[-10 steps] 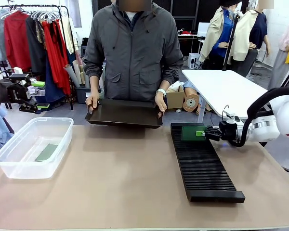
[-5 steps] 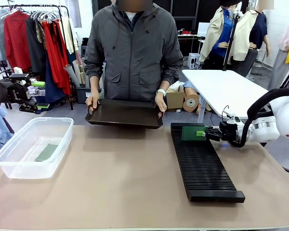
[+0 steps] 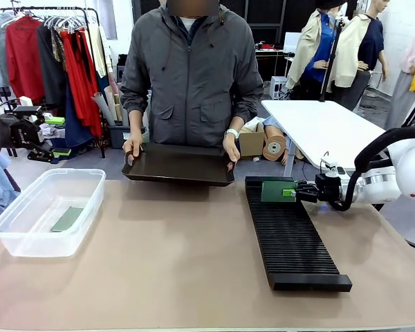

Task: Sort PCBs into racks and boxes based on the side picked up.
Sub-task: If the short side of the Blank PCB is picked up, insert it into the PCB Rack ; if the long side is picked up, place it in the Organizing box.

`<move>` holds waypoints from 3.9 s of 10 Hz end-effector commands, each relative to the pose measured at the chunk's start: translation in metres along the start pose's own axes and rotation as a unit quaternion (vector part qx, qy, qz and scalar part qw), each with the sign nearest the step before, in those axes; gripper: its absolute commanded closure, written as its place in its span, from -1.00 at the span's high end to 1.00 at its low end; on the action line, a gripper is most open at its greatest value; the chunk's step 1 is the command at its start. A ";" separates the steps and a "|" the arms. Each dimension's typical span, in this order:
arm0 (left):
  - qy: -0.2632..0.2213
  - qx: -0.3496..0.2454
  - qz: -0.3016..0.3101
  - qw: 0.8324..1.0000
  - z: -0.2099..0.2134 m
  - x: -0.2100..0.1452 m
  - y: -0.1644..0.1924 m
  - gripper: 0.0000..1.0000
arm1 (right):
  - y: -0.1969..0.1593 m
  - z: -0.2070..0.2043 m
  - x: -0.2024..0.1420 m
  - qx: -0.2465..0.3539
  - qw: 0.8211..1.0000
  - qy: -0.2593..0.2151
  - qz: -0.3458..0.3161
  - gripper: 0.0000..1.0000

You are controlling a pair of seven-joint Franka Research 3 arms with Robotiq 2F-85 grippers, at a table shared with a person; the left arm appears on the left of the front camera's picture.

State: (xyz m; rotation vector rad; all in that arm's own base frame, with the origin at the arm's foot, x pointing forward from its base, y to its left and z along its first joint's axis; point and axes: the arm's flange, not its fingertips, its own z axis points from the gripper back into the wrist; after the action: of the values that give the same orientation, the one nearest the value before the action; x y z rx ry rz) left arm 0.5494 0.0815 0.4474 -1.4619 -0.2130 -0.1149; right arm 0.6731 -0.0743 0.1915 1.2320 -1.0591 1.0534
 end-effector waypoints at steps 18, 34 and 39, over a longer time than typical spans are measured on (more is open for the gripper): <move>0.002 -0.003 0.002 1.000 0.001 -0.002 -0.002 1.00 | -0.001 -0.003 0.007 0.007 1.000 -0.008 0.007 1.00; 0.002 -0.003 0.002 1.000 0.001 -0.002 -0.002 1.00 | 0.098 -0.041 0.131 0.028 0.997 0.024 -0.074 1.00; 0.002 -0.003 0.002 1.000 0.001 -0.002 -0.002 1.00 | 0.173 -0.040 0.189 0.000 0.927 0.050 -0.371 1.00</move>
State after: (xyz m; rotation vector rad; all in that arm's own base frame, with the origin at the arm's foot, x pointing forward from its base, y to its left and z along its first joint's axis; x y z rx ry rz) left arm 0.5495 0.0815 0.4470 -1.4621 -0.2123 -0.1145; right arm 0.5542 -0.0272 0.3880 1.3804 -0.5426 0.5810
